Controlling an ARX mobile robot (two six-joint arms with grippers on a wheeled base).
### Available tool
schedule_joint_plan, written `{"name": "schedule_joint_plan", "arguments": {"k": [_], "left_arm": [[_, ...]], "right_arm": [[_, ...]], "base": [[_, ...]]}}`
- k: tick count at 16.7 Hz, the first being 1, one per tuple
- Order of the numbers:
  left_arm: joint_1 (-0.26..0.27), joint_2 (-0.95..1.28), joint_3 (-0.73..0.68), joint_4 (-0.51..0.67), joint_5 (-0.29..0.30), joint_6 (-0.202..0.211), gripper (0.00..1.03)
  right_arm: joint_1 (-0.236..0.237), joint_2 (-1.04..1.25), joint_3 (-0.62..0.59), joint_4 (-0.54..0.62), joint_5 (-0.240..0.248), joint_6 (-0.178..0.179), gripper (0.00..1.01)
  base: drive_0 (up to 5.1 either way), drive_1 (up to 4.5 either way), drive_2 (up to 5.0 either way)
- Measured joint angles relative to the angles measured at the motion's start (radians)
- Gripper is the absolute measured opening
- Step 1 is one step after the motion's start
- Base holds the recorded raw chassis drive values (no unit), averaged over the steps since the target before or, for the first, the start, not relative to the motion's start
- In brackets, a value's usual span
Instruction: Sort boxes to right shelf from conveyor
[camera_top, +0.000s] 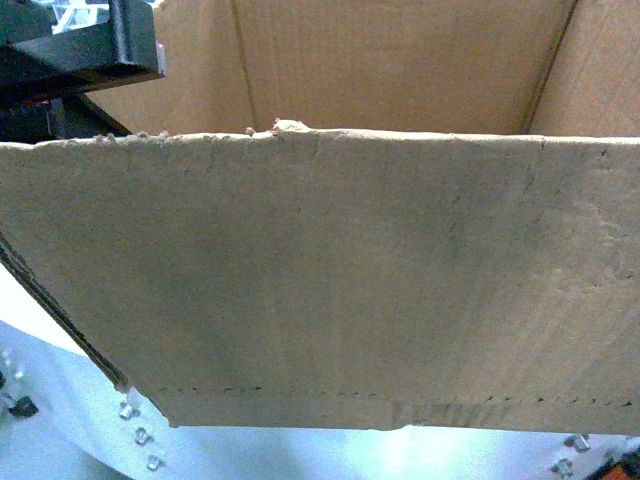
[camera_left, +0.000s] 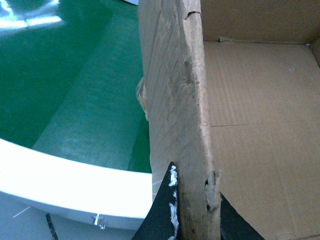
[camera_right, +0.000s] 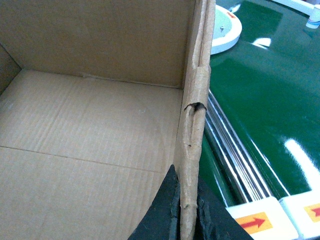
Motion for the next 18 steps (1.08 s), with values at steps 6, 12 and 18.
{"name": "schedule_joint_plan", "arguments": {"k": [6,12,18], "left_arm": [[0.000,0.000,0.000,0.000,0.000,0.000,0.04],[0.000,-0.008,0.000,-0.005,-0.001,0.000,0.04],[0.000,-0.007,0.000,-0.003,-0.001,0.000,0.04]], "right_arm": [[0.000,0.000,0.000,0.002,0.000,0.000,0.03],[0.000,-0.005,0.000,-0.002,0.000,-0.003,0.03],[0.001,-0.004,0.000,0.000,0.000,-0.003,0.03]], "base": [[0.0,-4.27,4.3],[-0.2,-1.63,1.2],[-2.0,-1.96,-2.0]]}}
